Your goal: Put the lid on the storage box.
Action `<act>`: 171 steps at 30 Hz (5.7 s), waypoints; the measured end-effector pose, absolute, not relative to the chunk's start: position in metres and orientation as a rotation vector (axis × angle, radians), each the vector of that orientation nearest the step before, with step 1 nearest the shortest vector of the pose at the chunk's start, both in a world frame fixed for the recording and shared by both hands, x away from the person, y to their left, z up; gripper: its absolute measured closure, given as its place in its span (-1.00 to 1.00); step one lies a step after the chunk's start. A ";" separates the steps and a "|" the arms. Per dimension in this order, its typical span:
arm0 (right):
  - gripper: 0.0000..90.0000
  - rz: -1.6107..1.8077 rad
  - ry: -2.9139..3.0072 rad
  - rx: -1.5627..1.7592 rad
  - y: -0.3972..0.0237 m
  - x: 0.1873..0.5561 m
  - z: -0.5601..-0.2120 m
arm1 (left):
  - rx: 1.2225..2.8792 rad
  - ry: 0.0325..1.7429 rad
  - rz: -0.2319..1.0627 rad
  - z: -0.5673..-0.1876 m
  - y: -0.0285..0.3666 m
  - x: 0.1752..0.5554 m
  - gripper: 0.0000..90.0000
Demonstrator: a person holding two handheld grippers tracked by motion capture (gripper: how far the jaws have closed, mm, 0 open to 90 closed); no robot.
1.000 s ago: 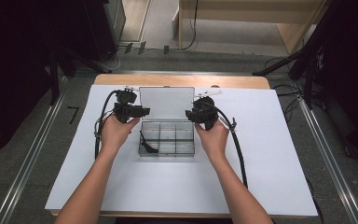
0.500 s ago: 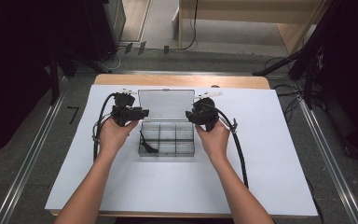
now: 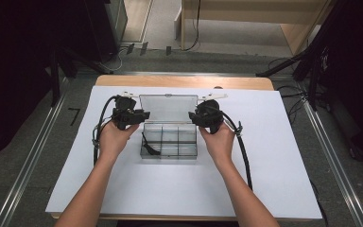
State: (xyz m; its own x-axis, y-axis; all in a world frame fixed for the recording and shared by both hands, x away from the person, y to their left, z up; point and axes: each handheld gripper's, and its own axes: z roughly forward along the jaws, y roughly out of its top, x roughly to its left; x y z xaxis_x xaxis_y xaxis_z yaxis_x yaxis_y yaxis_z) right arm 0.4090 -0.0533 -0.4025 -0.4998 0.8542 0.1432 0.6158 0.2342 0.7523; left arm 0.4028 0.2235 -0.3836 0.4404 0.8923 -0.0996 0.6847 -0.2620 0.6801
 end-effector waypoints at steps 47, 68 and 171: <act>0.52 1.174 2.264 1.284 -0.063 0.399 -0.342 | 2.044 1.258 0.350 -0.325 0.226 0.397 0.36; 0.46 1.163 2.293 1.252 -0.063 0.386 -0.345 | 2.046 1.248 0.301 -0.331 0.235 0.386 0.26; 0.37 1.221 2.372 1.307 -0.077 0.321 -0.400 | 2.032 1.226 0.241 -0.386 0.236 0.313 0.11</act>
State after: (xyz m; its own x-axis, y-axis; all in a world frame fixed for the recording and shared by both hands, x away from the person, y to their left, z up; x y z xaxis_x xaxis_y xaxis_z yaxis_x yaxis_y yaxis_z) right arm 0.3208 -0.0765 -0.3998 -0.6011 0.7674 0.2233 0.6278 0.2804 0.7261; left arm 0.3131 0.2360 -0.3856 0.5260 0.8258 -0.2036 0.6870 -0.2713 0.6741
